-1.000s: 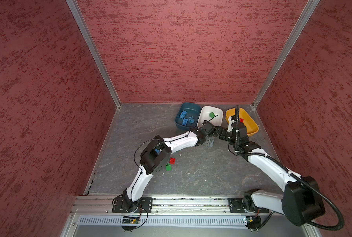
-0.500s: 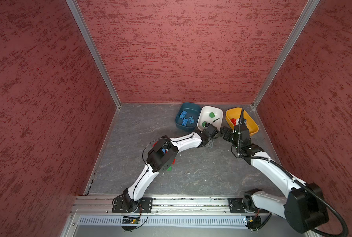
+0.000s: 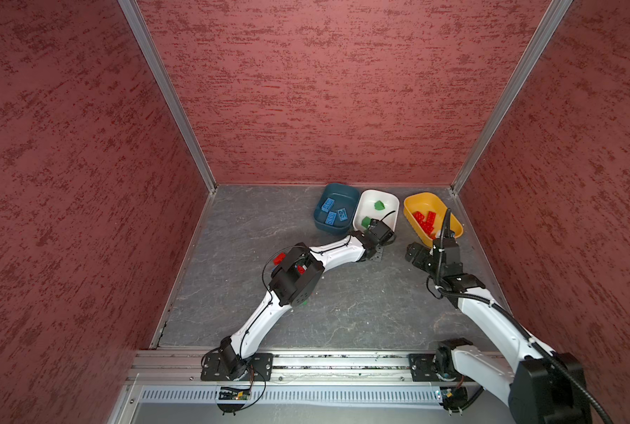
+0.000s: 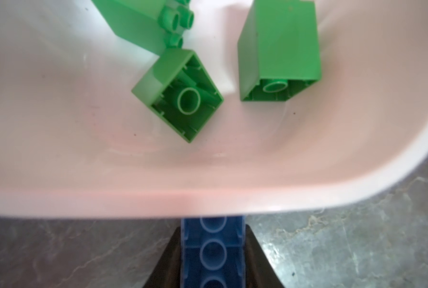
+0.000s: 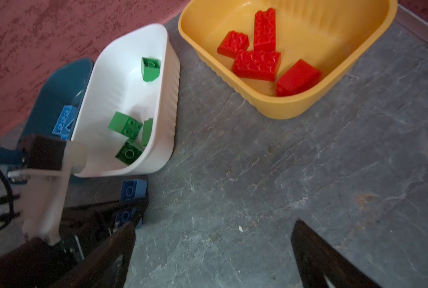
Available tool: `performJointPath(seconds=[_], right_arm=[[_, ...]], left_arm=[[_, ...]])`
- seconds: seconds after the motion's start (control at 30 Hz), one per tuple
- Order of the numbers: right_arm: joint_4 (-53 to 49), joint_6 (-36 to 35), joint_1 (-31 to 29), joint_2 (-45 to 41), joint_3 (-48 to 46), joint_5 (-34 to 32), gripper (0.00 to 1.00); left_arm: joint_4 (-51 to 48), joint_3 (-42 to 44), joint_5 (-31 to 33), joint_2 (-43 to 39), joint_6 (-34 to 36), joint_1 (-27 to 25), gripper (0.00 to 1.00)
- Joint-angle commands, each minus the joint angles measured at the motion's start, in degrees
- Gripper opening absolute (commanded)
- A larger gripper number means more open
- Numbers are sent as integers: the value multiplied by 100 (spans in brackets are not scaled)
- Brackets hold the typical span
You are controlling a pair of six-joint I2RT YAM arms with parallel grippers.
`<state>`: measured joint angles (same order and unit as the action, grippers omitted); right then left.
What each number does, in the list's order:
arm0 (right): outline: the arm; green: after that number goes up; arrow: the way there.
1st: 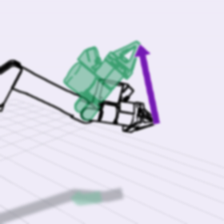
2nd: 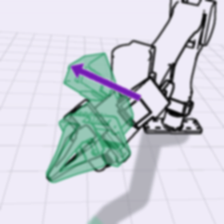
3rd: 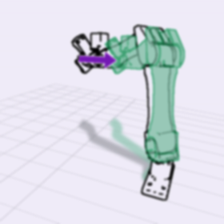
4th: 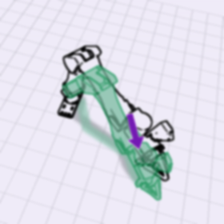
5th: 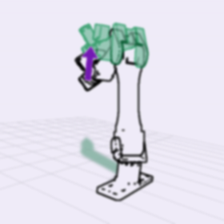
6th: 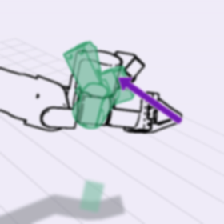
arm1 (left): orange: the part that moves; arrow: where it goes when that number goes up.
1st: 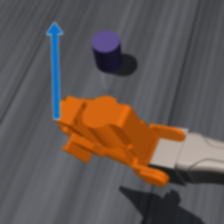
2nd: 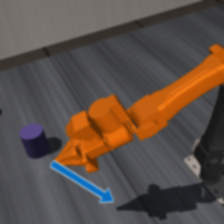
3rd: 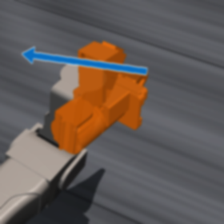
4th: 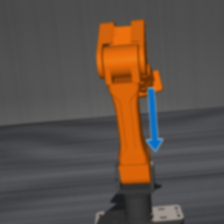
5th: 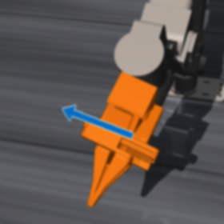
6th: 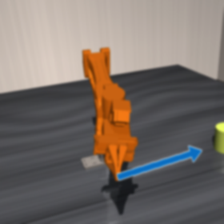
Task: Sort the legos into containers by color
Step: 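Grasp the blue 2x4 brick lying by the white bin with the left gripper, then carry the blue brick into the teal bin while the right nears the pile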
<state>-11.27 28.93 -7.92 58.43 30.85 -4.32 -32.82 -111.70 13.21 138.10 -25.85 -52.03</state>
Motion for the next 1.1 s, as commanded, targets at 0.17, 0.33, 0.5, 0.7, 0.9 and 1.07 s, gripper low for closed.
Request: performJointPath(seconds=[0.17, 0.33, 0.5, 0.7, 0.9, 1.07], right_arm=[[207, -381, -17, -96, -295, 1823, 99], [590, -342, -75, 74, -210, 2292, 99], [665, -535, -176, 301, 27, 2584, 99], [668, -486, -264, 431, 175, 2511, 99], [806, -412, -346, 401, 138, 2611, 99], [959, -159, -382, 401, 90, 2774, 99]], left_arm=[[429, 829, -298, -691, 6, 29, 12], [556, 1400, -509, -1372, -310, 245, 11], [735, 1910, -638, -2022, -473, 615, 11], [853, 2076, -745, -2318, -534, 1193, 11], [889, 1670, -1092, -2061, -459, 1688, 12], [934, 1110, -1304, -1670, -422, 1912, 14]])
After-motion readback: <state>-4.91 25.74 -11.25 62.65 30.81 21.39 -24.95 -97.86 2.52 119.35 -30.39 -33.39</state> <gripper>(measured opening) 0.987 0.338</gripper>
